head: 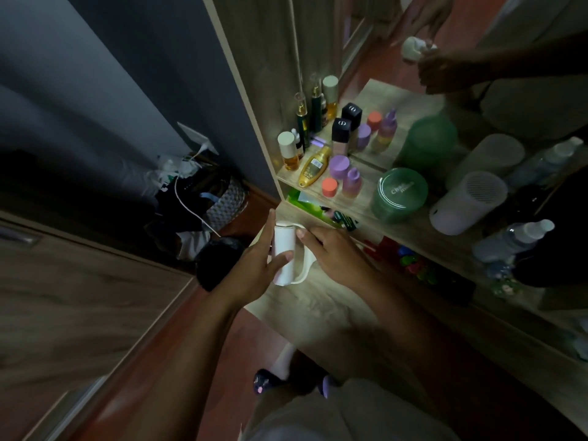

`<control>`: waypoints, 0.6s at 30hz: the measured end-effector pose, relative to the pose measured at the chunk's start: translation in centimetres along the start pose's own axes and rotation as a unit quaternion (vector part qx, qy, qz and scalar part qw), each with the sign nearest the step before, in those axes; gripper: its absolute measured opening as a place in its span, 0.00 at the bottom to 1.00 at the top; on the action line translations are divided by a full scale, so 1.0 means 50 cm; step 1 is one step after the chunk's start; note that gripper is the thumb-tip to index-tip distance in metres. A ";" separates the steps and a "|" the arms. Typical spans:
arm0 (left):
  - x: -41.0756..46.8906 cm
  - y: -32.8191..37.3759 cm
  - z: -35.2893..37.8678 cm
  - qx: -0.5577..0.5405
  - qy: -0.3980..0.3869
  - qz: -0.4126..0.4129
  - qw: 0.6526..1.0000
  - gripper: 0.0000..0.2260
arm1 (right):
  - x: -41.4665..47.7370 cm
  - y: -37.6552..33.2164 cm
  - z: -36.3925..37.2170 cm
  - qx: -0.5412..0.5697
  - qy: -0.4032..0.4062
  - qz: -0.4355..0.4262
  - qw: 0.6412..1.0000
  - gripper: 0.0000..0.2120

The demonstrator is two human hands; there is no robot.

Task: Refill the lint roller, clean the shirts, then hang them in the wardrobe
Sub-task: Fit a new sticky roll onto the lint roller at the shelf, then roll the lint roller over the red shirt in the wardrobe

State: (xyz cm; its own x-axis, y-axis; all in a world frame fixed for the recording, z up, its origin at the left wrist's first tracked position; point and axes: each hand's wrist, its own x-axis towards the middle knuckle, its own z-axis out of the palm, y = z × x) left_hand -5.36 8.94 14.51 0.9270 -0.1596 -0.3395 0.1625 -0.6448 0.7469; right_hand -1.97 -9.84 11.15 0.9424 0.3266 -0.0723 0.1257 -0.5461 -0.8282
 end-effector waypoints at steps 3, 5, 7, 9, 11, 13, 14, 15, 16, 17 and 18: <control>-0.018 -0.006 -0.026 -0.023 0.007 -0.001 1.000 0.37 | 0.003 -0.031 0.004 -0.008 -0.002 -0.015 1.000 0.23; -0.030 -0.015 -0.049 -0.048 0.020 -0.003 0.999 0.37 | 0.010 -0.052 0.010 -0.001 -0.011 -0.030 0.999 0.23; -0.044 -0.023 -0.084 -0.057 0.036 -0.001 0.998 0.37 | 0.019 -0.079 0.015 0.018 -0.031 -0.045 0.998 0.21; -0.062 -0.025 -0.127 -0.063 0.060 0.006 0.996 0.33 | 0.027 -0.108 0.025 0.026 -0.059 -0.063 0.996 0.20; -0.084 -0.028 -0.173 -0.070 0.093 0.017 0.993 0.29 | 0.038 -0.147 0.039 0.009 -0.084 -0.092 0.992 0.18; -0.109 -0.041 -0.220 -0.053 0.133 0.008 0.990 0.30 | 0.053 -0.195 0.061 0.019 -0.116 -0.108 0.987 0.16; -0.122 -0.054 -0.245 -0.040 0.148 0.000 0.988 0.30 | 0.064 -0.218 0.076 0.025 -0.128 -0.118 0.984 0.15; -0.135 -0.068 -0.269 -0.026 0.160 -0.007 0.987 0.31 | 0.075 -0.243 0.093 0.024 -0.137 -0.130 0.982 0.13; -0.149 -0.084 -0.295 -0.014 0.171 -0.013 0.985 0.31 | 0.085 -0.270 0.110 0.019 -0.148 -0.140 0.979 0.11; -0.163 -0.098 -0.322 -0.008 0.183 -0.018 0.983 0.30 | 0.095 -0.295 0.129 0.021 -0.159 -0.147 0.976 0.09; -0.178 -0.113 -0.350 -0.008 0.195 -0.018 0.981 0.30 | 0.106 -0.319 0.152 0.026 -0.168 -0.154 0.973 0.09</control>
State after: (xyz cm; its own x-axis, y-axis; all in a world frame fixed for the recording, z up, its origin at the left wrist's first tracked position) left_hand -8.62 27.09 23.31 0.9788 0.1638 -0.1232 0.2001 -0.6330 0.7478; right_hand -1.32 6.46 19.78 0.7067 0.7074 0.0132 0.3624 -0.3459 -0.8655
